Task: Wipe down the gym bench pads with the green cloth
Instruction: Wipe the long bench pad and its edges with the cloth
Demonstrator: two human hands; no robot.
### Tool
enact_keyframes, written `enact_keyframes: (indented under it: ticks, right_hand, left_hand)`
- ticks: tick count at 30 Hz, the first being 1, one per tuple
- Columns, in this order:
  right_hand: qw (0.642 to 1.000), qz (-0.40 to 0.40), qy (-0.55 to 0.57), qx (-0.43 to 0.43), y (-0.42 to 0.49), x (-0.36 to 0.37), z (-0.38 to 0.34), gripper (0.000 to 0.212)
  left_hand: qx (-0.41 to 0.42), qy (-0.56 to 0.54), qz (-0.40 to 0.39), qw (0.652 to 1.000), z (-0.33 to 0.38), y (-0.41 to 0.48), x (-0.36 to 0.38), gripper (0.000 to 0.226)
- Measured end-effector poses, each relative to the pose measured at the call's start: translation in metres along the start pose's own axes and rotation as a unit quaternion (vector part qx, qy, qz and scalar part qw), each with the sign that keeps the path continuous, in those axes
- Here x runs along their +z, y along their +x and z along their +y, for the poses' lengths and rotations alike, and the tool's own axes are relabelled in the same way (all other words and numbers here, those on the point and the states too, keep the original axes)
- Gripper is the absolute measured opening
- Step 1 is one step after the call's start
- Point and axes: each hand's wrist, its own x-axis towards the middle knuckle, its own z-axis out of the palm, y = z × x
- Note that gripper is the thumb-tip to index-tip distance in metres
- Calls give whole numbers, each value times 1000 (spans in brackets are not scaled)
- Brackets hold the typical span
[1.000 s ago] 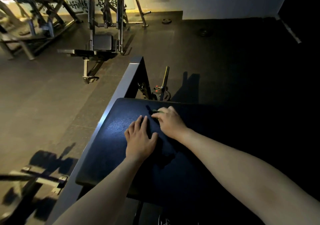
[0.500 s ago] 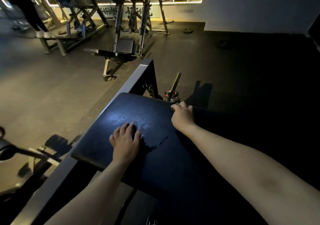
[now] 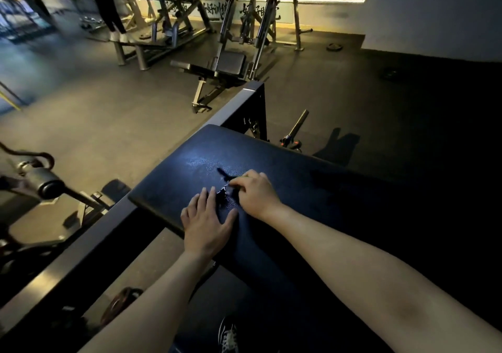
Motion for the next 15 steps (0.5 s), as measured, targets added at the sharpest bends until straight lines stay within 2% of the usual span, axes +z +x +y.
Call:
enact_keyframes:
  ticks: [2,4,7,15]
  right_hand:
    - [996,77,-31,27,3,-20,23,42]
    - [985,133,-53,97,3,-40,54,47]
    - [976,136,-44,166,-6,-45,73,44]
    - [996,60,-26,68,-27,1,12,32]
  left_hand:
    - [-6,1,1,1000,1,0,0,102]
    - [-10,6,6,1000,2,0,1,102]
    - [-22,9,10,1000,5,-1,3,102]
    - [-6,-8,14,1000,0,1,5,98]
